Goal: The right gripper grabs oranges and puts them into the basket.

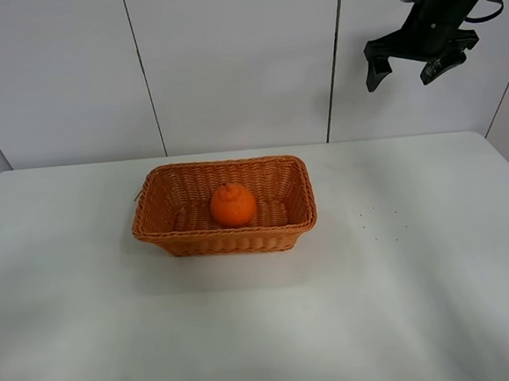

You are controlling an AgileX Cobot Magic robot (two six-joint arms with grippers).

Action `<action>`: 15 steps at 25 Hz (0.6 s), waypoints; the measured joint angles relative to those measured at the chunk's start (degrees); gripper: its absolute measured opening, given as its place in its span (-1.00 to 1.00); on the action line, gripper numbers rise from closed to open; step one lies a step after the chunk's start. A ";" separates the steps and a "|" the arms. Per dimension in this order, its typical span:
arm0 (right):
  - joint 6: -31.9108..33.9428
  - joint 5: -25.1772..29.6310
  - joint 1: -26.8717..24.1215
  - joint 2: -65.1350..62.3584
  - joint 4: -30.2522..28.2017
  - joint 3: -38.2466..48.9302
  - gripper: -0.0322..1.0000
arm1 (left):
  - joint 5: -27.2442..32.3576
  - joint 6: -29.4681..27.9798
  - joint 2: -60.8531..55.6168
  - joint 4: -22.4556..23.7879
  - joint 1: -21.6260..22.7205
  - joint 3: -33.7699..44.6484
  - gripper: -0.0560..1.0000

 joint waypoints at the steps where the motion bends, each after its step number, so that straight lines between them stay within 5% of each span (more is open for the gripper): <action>1: 0.00 -0.05 0.00 -1.50 0.00 1.82 0.40 | 0.00 0.00 0.00 0.00 0.00 0.00 0.78; 15: 0.00 0.02 0.00 -51.26 0.37 57.80 0.40 | 0.00 0.00 0.00 0.00 0.00 0.00 0.78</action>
